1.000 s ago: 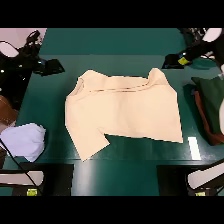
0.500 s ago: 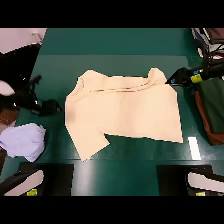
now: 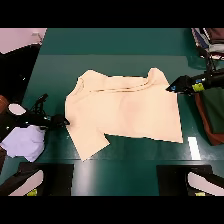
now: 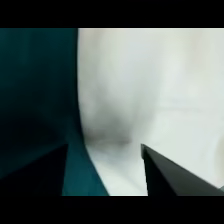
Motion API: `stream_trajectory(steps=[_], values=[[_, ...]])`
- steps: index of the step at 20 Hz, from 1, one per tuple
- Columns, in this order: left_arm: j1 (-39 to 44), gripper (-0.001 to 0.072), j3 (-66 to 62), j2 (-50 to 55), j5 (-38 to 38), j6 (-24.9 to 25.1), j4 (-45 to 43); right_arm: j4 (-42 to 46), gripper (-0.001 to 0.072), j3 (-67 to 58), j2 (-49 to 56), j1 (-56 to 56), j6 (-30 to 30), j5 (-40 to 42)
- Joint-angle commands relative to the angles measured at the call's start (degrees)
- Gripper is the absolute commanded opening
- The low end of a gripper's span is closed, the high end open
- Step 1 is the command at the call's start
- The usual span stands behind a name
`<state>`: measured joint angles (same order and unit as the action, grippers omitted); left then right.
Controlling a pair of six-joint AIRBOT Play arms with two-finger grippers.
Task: Fold the shirts.
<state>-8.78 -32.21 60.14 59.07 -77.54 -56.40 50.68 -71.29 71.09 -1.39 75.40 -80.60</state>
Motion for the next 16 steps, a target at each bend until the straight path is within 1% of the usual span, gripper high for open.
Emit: stream_trajectory(steps=[1, 2, 3, 4, 6, 8, 10, 12, 15, 16], values=[[2.95, 0.054, 0.85, 0.17, -4.5, -1.22, 0.33, -0.09, 0.0368, 0.33, -0.37, 0.04, -0.04, 0.0], [3.08, 0.0538, 0.83, 0.17, -4.63, -2.14, 0.87, -0.09, 0.0367, 0.33, -0.37, 0.04, -0.04, -0.11], [3.08, 0.0404, 0.83, 0.17, -4.57, -2.08, 1.4, -0.07, 0.0367, 0.33, -0.37, 0.04, -0.04, -0.22], [3.08, 0.0208, 0.83, 0.17, -4.31, -1.92, 1.6, -0.02, 0.0368, 0.33, -0.35, 0.04, -0.04, -0.17], [3.08, 0.0028, 0.83, 0.15, -3.74, -1.88, 1.57, 0.52, 0.0367, 0.33, -0.37, 0.04, -0.04, -0.39], [3.08, 0.0028, 0.13, -0.02, -1.97, -1.7, 1.25, 2.54, 0.0367, 0.35, -0.37, 0.17, -0.02, -1.7], [3.08, 0.0028, -1.81, -2.27, 0.59, -1.66, 0.83, 9.57, 0.0368, 1.14, -0.72, 0.17, 0.74, -5.16], [3.08, 0.0028, -3.23, -6.45, 2.29, -1.73, -0.26, 16.72, 0.0367, 6.23, -3.45, 1.18, 2.75, -5.16], [3.08, 0.0028, -3.69, -11.47, 3.85, -1.68, -0.42, 18.47, 0.0368, 17.2, -8.61, 8.44, 3.21, -4.57], [3.08, 0.0028, -3.82, -11.63, 4.92, -1.66, -0.39, 18.49, 0.0393, 21.0, -9.99, 12.24, 3.19, -4.63]])
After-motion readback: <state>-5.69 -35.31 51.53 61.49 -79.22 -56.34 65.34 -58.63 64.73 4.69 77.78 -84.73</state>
